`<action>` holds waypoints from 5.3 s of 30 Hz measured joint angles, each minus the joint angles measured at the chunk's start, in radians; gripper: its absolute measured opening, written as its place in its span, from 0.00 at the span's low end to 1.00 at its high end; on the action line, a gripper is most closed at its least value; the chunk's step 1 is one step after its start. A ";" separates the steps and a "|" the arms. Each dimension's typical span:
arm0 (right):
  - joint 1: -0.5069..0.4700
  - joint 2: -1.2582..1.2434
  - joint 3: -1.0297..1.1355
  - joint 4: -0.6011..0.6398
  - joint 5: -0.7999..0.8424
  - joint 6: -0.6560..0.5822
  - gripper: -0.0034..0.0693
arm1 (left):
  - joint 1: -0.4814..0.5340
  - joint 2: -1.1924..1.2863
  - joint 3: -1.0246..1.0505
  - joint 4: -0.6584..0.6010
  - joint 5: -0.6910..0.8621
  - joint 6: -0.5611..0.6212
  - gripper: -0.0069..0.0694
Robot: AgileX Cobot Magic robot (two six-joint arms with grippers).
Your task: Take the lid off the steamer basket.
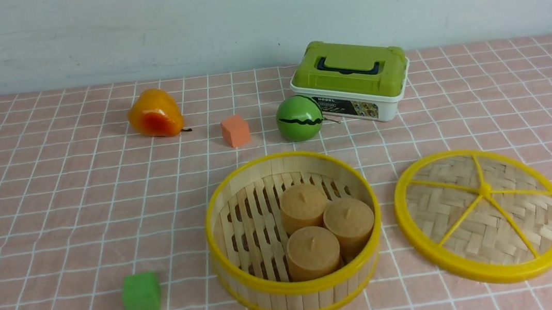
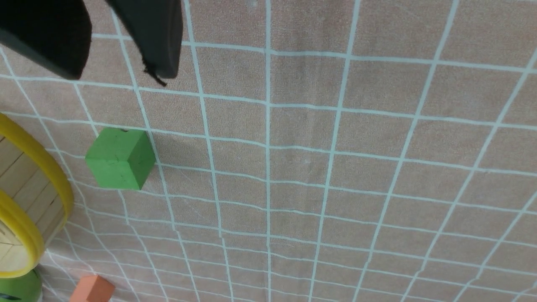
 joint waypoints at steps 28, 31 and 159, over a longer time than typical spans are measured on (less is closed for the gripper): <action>0.000 -0.055 0.036 0.037 -0.002 -0.004 0.08 | 0.000 0.000 0.000 0.000 0.000 0.000 0.40; 0.011 -0.086 0.052 0.073 -0.003 -0.021 0.04 | 0.000 0.000 0.000 0.000 0.000 0.000 0.40; -0.092 -0.882 0.785 -0.341 -0.060 0.386 0.10 | 0.000 0.000 0.000 0.000 0.000 0.000 0.40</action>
